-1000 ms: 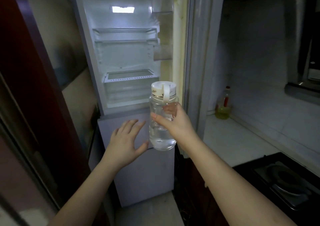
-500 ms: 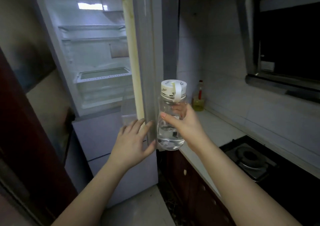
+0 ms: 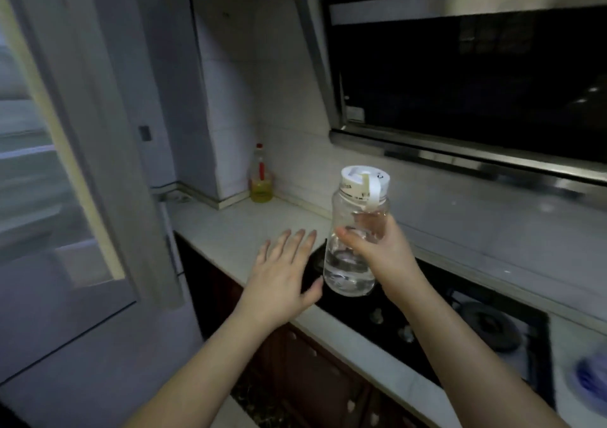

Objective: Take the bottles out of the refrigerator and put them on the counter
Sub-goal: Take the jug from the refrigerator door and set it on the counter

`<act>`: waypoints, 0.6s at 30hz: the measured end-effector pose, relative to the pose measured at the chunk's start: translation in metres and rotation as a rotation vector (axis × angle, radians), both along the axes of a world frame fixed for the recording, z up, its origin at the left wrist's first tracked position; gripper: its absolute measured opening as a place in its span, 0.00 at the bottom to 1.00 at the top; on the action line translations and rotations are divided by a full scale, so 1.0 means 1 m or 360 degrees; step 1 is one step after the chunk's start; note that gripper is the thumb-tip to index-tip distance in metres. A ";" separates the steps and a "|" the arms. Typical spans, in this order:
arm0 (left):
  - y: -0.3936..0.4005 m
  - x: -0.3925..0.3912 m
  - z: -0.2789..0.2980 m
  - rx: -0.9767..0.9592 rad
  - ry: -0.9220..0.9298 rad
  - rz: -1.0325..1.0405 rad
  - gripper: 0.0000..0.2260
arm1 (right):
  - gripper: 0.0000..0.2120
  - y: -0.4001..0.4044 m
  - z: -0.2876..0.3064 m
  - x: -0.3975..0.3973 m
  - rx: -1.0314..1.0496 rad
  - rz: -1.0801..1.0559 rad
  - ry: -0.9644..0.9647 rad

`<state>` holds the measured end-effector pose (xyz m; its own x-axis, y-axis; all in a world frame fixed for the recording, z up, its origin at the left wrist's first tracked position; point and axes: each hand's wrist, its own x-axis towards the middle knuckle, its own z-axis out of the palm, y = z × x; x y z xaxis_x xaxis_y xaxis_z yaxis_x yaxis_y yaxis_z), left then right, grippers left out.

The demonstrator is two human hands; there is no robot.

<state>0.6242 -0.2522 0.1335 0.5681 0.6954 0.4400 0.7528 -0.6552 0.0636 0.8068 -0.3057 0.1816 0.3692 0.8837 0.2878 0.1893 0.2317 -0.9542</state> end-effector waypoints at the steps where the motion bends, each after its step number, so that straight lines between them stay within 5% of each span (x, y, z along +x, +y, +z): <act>1: -0.004 0.018 -0.002 -0.0001 -0.0023 -0.0089 0.35 | 0.27 -0.011 -0.004 0.011 0.0002 -0.0050 -0.0005; 8: -0.043 0.128 -0.025 -0.0071 -0.0057 -0.0560 0.36 | 0.39 -0.097 -0.021 0.092 -0.0058 -0.0540 -0.0012; 18: -0.146 0.264 -0.023 -0.0172 -0.0015 -0.1123 0.35 | 0.31 -0.242 -0.034 0.184 -0.0030 -0.1097 -0.0008</act>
<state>0.8885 -0.3985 0.1108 0.8953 0.2033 0.3964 0.1505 -0.9755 0.1604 0.9904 -0.5475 0.1481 0.8475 0.4523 0.2779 0.2919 0.0403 -0.9556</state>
